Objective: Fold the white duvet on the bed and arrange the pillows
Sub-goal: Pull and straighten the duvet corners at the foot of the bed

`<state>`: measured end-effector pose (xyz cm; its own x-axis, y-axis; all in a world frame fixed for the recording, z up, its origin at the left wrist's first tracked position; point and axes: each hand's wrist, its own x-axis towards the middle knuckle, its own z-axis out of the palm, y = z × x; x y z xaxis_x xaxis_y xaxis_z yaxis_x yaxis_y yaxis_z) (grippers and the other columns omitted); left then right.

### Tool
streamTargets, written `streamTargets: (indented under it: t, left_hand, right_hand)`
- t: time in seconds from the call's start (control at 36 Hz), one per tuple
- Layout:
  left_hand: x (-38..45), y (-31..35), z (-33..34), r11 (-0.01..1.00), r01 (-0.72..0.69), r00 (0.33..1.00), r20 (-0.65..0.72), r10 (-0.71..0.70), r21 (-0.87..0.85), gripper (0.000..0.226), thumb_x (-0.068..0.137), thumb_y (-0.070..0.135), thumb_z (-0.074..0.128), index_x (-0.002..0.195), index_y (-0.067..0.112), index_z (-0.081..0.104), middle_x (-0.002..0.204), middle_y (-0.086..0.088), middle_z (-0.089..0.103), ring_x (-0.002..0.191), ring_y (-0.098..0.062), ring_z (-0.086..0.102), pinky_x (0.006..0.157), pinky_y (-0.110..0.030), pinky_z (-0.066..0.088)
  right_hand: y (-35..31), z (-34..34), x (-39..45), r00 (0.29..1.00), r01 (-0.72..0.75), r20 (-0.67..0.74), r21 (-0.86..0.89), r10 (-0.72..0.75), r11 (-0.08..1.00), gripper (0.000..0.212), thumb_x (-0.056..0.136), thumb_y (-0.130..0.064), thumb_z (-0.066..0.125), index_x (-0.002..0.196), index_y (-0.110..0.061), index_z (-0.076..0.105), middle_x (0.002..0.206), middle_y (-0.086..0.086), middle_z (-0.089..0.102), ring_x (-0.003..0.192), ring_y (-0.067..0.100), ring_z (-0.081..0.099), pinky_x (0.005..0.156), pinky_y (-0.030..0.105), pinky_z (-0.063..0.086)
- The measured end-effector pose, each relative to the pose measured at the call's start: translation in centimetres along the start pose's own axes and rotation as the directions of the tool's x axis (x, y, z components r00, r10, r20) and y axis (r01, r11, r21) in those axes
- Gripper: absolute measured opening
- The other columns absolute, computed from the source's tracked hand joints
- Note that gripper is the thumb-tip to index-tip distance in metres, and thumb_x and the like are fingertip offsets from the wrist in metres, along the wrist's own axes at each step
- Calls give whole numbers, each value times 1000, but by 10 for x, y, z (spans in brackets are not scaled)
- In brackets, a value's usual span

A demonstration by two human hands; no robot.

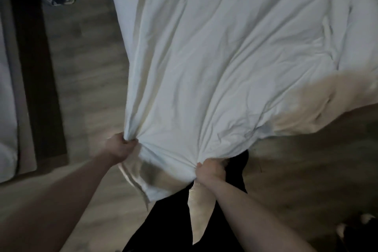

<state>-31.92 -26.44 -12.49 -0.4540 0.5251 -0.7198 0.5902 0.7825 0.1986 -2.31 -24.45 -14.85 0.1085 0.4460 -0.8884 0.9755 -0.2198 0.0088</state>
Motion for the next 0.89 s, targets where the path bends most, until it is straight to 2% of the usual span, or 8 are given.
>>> streamTargets:
  t: [0.08,0.19,0.28,0.36,0.42,0.5,0.61,0.89]
  left_hand:
    - [2,12,29,1000,-3,1000,-1,3,5,32,89,35,66,106,9,68,94,-16,70,93,-37,65,72,-33,44]
    - [7,1,46,998,26,995,-93,-21,58,26,89,39,63,97,14,64,94,-16,70,91,-39,65,74,-38,50]
    - [13,-9,40,995,96,984,-153,-91,25,24,86,34,67,87,14,55,93,-19,65,93,-40,63,74,-39,48]
    - [16,-13,28,969,218,966,-168,-197,114,39,92,35,57,114,4,54,119,-26,58,112,-43,57,89,-43,49]
    - [9,-1,24,939,245,963,-170,-207,243,52,92,37,54,130,3,46,134,-26,48,123,-44,48,99,-48,45]
    - [-7,45,32,928,119,990,-109,-85,354,55,83,31,65,131,12,49,134,-18,49,122,-38,50,98,-44,45]
    - [-35,135,61,964,-106,994,17,105,245,38,83,30,65,118,17,58,129,-12,48,115,-33,53,95,-41,48]
    - [-121,370,127,863,-476,880,76,470,170,35,84,29,64,117,20,60,134,-6,46,116,-26,53,93,-34,46]
  right_hand:
    - [19,1,4,995,20,94,-3,-20,1000,48,96,-39,42,125,-6,60,130,13,61,119,30,59,96,32,48]
    - [27,13,4,995,25,98,49,-30,998,52,101,-43,38,128,-1,56,132,18,58,121,34,56,95,35,45]
    - [30,22,-1,989,61,130,88,-73,994,52,101,-49,34,122,-10,61,129,15,60,119,33,56,94,36,45]
    - [41,8,-2,987,50,143,172,-76,984,40,97,-52,39,104,-21,64,123,10,63,116,31,58,90,33,46]
    - [56,-9,2,992,15,114,271,-47,962,42,94,-52,43,106,-18,63,121,9,64,114,30,60,91,32,47]
    - [87,-49,10,999,44,-30,396,-35,917,31,91,-48,53,96,-20,64,111,8,69,106,28,64,86,30,49]
    - [141,-120,16,978,91,-208,514,21,853,13,91,-35,60,95,-23,60,107,5,70,106,25,64,85,28,45]
    - [301,-268,19,917,156,-378,636,129,756,37,91,-33,62,121,-12,55,124,12,63,116,30,58,97,34,44]
